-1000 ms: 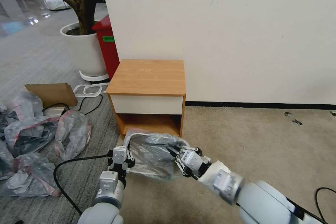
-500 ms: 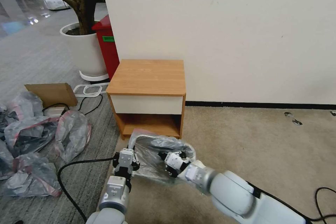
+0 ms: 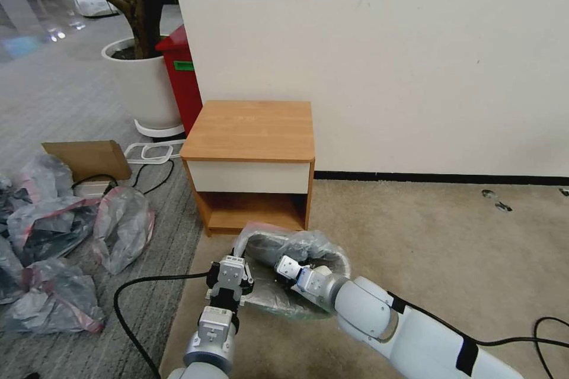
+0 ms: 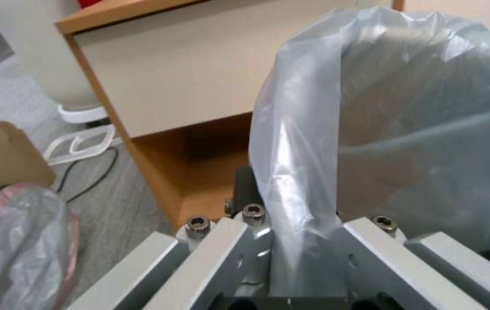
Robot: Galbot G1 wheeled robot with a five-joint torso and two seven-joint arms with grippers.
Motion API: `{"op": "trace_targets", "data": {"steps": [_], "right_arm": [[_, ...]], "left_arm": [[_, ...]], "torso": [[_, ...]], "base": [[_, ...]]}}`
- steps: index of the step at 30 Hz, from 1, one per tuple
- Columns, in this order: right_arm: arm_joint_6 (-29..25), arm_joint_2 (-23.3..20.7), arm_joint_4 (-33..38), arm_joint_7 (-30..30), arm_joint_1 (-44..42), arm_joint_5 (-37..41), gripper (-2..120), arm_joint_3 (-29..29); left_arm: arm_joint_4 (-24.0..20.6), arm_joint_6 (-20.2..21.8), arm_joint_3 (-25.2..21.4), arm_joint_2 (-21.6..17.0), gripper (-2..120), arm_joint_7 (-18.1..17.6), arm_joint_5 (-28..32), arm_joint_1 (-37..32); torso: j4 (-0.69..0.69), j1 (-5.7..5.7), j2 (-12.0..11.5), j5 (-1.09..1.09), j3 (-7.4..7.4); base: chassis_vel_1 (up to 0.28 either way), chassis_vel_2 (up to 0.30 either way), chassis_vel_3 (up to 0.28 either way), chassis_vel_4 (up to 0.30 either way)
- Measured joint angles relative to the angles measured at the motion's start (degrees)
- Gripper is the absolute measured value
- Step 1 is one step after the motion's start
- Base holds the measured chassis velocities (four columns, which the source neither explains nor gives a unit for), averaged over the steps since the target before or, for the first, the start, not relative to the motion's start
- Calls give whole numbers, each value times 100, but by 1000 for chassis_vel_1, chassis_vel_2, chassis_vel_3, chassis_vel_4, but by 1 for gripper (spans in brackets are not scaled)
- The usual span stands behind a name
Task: Pick up the garbage bag from the table and place it over the trash can.
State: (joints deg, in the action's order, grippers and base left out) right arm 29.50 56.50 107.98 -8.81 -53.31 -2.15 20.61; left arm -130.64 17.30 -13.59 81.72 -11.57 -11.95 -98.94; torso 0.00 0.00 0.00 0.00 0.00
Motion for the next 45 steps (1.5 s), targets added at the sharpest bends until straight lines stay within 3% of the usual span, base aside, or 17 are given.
{"op": "trace_targets", "data": {"steps": [6, 10, 16, 18, 20, 24, 30, 33, 35, 39, 45], "right_arm": [[-186, -229, 576, -7, -516, -10, 0, -432], [-439, -508, 1451, -76, -1362, -14, 0, -1103], [-806, -644, 2045, -89, -2163, 43, 0, -1924], [-1129, -609, 2293, -51, -2632, 100, 0, -2369], [-1196, -580, 2325, -29, -2707, 108, 0, -2430], [-1767, 13, 2408, 477, -3117, 91, 0, -2767], [-1983, 727, 2359, 1030, -3372, 2, 3, -2946], [-2189, 1163, 2183, 1134, -3556, -147, 20, -3145], [-2249, 1259, 2117, 1149, -3588, -183, 23, -3199], [-2484, 1608, 1888, 1221, -3732, -227, 41, -3370], [-2583, 1708, 1773, 1233, -3815, -296, 60, -3373]], "left_arm": [[91, 38, -290, 5, 0, -44, 230, 83], [185, 235, -472, 16, 0, -203, 995, 210], [201, 555, -556, 6, 0, -388, 1992, 311], [199, 782, -598, -15, 0, -452, 2655, 346], [197, 842, -607, -21, 0, -455, 2839, 350], [264, 1195, -639, -68, 0, -456, 3843, 375], [339, 1524, -658, -112, 0, -466, 4324, 382], [411, 1693, -680, -160, 0, -449, 4414, 399], [436, 1717, -681, -166, 0, -449, 4414, 403], [617, 1737, -684, -196, 0, -429, 4375, 401], [760, 1697, -656, -200, 0, -364, 4175, 405]], "torso": [[0, 0, 0, 0, 0], [0, 0, 0, -1, -1], [-1, 0, 0, -1, -1], [0, 0, 0, -1, -1], [-1, 0, 0, -1, -1], [0, 0, 0, 0, -1], [0, 0, 0, 0, -1], [0, 0, 0, -1, -1], [0, 0, 0, -1, -1], [0, 0, 0, 0, -1], [0, 0, 0, 0, 0]], "base": [[0, 0, 0, 0], [0, 0, 0, 0], [0, 0, 0, 0], [0, 0, 0, 0], [0, 0, 0, 0], [0, 0, 0, 0], [0, 0, 0, 0], [0, 0, 0, 0], [0, 0, 0, 0], [0, 0, 0, 0], [0, 0, 0, 0]]}}
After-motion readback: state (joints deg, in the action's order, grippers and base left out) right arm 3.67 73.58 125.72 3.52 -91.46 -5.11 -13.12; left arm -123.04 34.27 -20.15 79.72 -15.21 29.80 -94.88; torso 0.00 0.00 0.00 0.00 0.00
